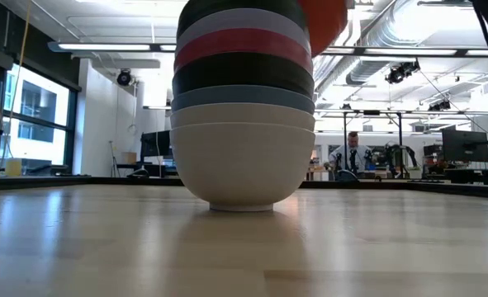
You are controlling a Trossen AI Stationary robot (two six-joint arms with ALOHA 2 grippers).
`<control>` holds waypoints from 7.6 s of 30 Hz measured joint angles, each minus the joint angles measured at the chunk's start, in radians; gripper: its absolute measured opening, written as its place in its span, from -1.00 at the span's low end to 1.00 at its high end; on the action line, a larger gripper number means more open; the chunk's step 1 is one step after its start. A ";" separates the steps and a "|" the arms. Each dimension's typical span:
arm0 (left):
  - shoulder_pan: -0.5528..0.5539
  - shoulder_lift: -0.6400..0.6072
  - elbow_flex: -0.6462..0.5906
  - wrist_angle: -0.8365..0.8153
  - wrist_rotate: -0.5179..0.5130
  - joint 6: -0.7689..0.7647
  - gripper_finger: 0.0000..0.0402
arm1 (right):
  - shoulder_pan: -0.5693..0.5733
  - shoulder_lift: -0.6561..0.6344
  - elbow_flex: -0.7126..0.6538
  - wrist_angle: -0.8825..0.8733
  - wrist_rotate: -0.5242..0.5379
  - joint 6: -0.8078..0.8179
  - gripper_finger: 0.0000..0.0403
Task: Nest bowls inside each other
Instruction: Stack the orange bowl on top of the black bowl, then return to Home Position
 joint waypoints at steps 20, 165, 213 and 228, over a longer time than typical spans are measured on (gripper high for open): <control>0.000 0.005 0.000 -0.045 0.000 0.002 0.03 | 0.032 0.157 0.140 0.023 -0.088 -0.037 -1.00; -0.002 -0.259 -0.091 0.297 -0.127 0.127 0.03 | 0.158 -0.489 0.141 0.294 -0.136 -0.207 -0.63; 0.002 -0.574 -0.834 1.222 -0.762 0.374 0.03 | 0.158 -0.774 -0.144 0.251 0.037 -0.224 -0.63; 0.002 -0.574 -1.058 1.449 -0.779 0.290 0.03 | 0.158 -0.935 -0.386 0.450 0.064 -0.187 -0.63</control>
